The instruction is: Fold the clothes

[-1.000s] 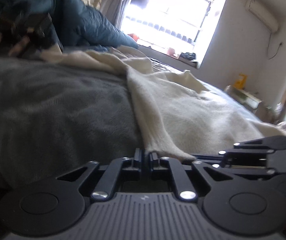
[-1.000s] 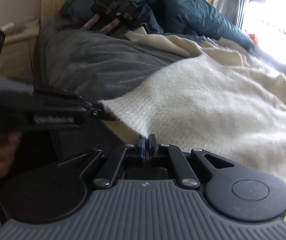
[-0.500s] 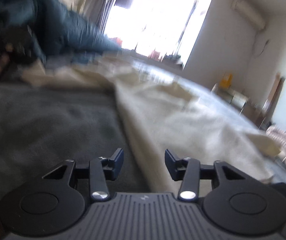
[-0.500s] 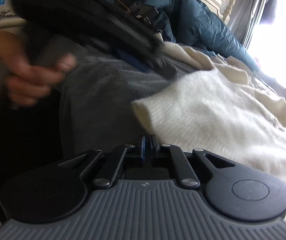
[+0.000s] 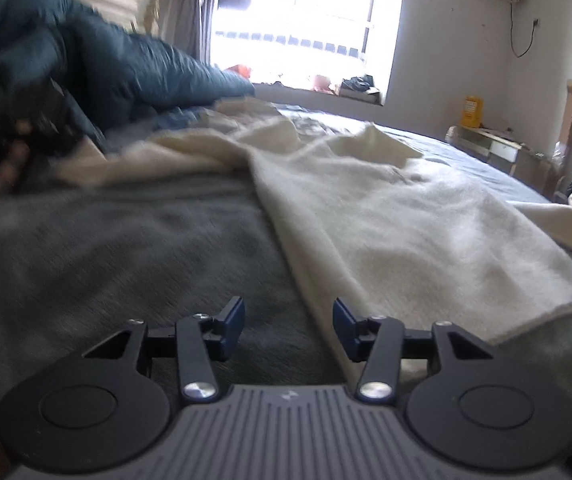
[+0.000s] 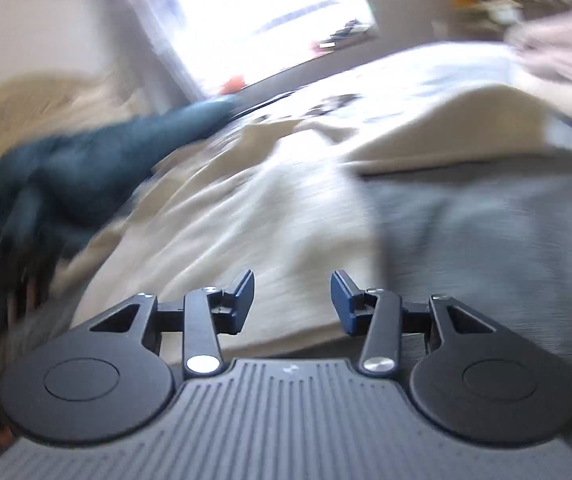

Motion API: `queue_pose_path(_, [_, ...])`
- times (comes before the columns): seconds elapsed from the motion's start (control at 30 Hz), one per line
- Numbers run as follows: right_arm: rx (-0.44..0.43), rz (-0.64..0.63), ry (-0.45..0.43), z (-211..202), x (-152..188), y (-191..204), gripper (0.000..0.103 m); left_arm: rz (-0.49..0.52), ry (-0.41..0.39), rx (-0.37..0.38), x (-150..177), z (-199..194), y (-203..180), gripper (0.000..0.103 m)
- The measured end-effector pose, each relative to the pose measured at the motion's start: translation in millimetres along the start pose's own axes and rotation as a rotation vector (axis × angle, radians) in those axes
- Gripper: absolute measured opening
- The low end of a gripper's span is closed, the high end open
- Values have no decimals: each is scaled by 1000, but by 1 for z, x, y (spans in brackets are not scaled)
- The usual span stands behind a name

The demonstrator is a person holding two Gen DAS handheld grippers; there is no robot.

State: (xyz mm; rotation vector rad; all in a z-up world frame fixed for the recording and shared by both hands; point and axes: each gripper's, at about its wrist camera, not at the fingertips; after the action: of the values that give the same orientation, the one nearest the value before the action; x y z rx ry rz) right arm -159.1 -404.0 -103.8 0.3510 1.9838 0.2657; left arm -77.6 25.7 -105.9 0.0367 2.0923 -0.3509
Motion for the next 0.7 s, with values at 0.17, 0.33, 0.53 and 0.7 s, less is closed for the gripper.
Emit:
queue_pose_path(0.17, [-78,127,85,18,10,-30,43,56,-34,33,-15,-13,-26,54])
queue_pose_path(0.33, [-79,62,92,30,16,-23,39,136,0,148,-20,3,-78,57])
queue_pose_path(0.53, [-66,-218,17,25,13,14,8,150,100,303,-26,32,-138,62])
queue_pose_path(0.7, [-88,-624,-57,28,22,68,8,61,207,473,-51,63,-172,66])
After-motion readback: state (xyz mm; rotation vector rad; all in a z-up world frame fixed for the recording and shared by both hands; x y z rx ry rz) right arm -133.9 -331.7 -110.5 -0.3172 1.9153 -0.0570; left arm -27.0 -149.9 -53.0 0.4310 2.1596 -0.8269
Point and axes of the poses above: each gripper's, at about its wrist camera, not at the fingertips, and z roughly the way its jaws point, y to its left, x to its underside, and after that the axes turned 10 degrees about -z, right-handed
